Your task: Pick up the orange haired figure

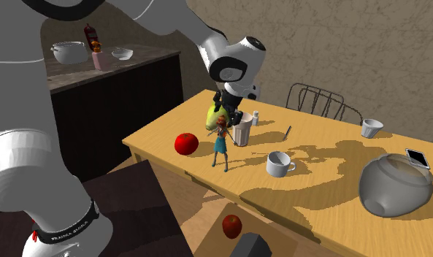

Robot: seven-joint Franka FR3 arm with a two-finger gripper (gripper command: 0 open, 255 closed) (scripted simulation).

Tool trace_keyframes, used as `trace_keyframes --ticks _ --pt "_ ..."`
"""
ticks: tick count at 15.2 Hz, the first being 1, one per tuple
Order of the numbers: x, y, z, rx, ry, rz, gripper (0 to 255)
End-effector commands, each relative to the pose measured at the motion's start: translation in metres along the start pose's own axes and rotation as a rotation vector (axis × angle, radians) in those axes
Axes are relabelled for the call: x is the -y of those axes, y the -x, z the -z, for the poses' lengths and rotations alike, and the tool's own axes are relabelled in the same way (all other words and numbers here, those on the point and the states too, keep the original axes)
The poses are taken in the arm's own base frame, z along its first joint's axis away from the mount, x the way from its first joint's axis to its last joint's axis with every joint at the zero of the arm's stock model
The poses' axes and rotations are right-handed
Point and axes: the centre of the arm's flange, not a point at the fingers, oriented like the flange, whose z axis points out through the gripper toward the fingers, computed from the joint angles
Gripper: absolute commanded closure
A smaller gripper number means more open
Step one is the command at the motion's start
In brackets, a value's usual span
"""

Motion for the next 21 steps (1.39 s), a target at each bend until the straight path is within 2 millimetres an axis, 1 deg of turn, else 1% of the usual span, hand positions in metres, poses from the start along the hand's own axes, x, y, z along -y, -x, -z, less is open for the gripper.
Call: trace_keyframes --ticks 1,3,4,13,21 --pt "-0.004 -0.001 -0.010 0.000 0.000 0.000 0" --pt "-0.005 -0.001 -0.012 0.000 0.000 0.000 0" --pt "-0.006 -0.001 -0.013 0.000 0.000 0.000 255" --pt "-0.005 -0.001 -0.012 0.000 0.000 0.000 255" --pt "0.011 0.001 0.027 0.000 0.000 0.000 255"
